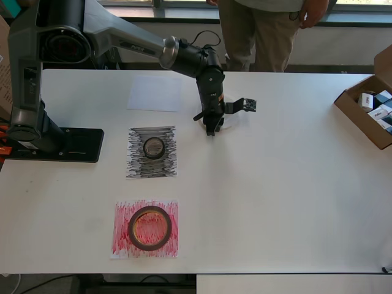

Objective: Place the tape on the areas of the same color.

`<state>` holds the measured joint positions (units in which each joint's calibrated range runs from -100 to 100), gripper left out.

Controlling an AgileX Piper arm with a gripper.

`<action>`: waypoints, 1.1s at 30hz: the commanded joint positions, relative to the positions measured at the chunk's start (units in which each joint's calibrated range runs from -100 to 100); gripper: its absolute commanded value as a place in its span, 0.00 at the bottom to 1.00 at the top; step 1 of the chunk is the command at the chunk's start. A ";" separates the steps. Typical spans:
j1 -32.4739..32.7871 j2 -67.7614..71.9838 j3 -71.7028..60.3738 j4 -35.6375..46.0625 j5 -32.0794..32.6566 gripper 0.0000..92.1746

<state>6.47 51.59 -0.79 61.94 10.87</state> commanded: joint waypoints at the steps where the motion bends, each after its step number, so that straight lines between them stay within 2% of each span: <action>1: 0.18 -1.73 -0.25 0.64 -0.46 0.00; 5: -0.06 -9.59 1.84 2.17 -0.87 0.00; 8: 0.65 -18.95 7.02 3.61 -4.64 0.00; 11: 3.10 -27.74 16.20 2.17 -8.48 0.00; 16: 8.15 -38.22 32.55 -5.38 -12.09 0.00; 22: 12.72 -41.21 41.27 -9.71 -12.74 0.00; 33: 14.70 -38.12 42.91 -12.77 -12.58 0.00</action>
<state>21.24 9.80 40.30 49.09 -2.03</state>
